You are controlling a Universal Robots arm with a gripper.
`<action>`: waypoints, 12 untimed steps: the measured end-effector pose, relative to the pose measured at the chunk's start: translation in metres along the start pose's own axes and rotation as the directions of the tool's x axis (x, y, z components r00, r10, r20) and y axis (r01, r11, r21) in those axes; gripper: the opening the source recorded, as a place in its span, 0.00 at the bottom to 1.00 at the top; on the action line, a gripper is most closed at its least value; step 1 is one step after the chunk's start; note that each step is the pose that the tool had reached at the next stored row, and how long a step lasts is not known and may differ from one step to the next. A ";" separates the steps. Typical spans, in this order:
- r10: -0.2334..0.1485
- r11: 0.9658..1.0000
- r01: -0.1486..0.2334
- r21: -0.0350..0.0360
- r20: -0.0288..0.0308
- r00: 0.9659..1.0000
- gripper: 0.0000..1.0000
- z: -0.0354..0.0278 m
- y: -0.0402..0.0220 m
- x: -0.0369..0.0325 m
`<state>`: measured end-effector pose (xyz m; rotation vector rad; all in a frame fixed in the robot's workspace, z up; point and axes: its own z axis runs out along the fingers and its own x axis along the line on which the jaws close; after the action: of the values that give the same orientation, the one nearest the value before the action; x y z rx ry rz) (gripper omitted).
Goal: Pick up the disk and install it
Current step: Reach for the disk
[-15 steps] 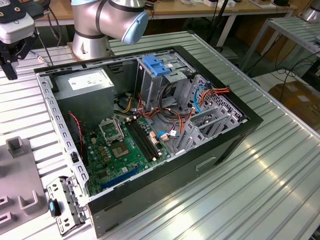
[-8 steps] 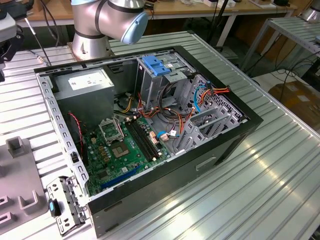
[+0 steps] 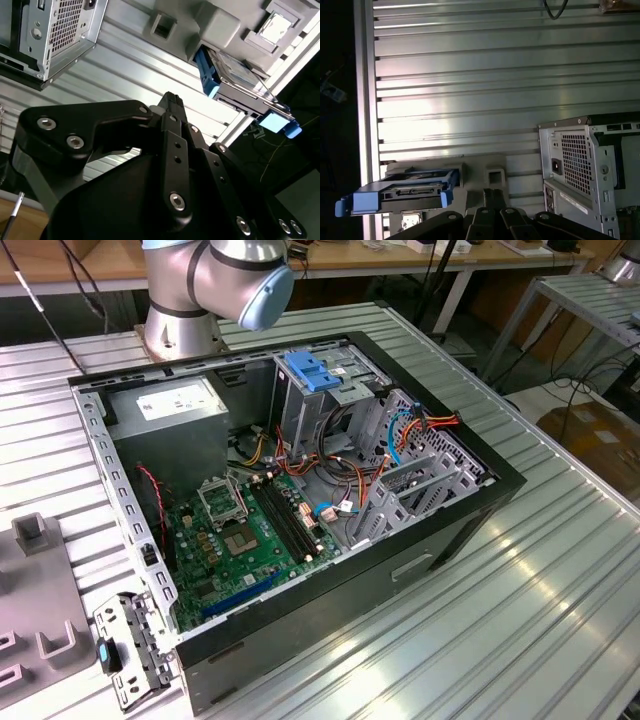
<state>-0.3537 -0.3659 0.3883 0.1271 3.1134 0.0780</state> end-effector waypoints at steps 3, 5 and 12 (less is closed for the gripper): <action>0.001 1.000 -0.001 0.001 -0.013 1.000 0.11 0.0002 -0.0007 0.0079; 0.001 1.000 -0.001 0.001 -0.017 1.000 0.11 0.0002 -0.0011 0.0132; 0.001 1.000 -0.001 0.002 -0.022 1.000 0.11 -0.0002 -0.0040 0.0492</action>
<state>-0.4030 -0.3659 0.3873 0.1293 3.1355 0.0770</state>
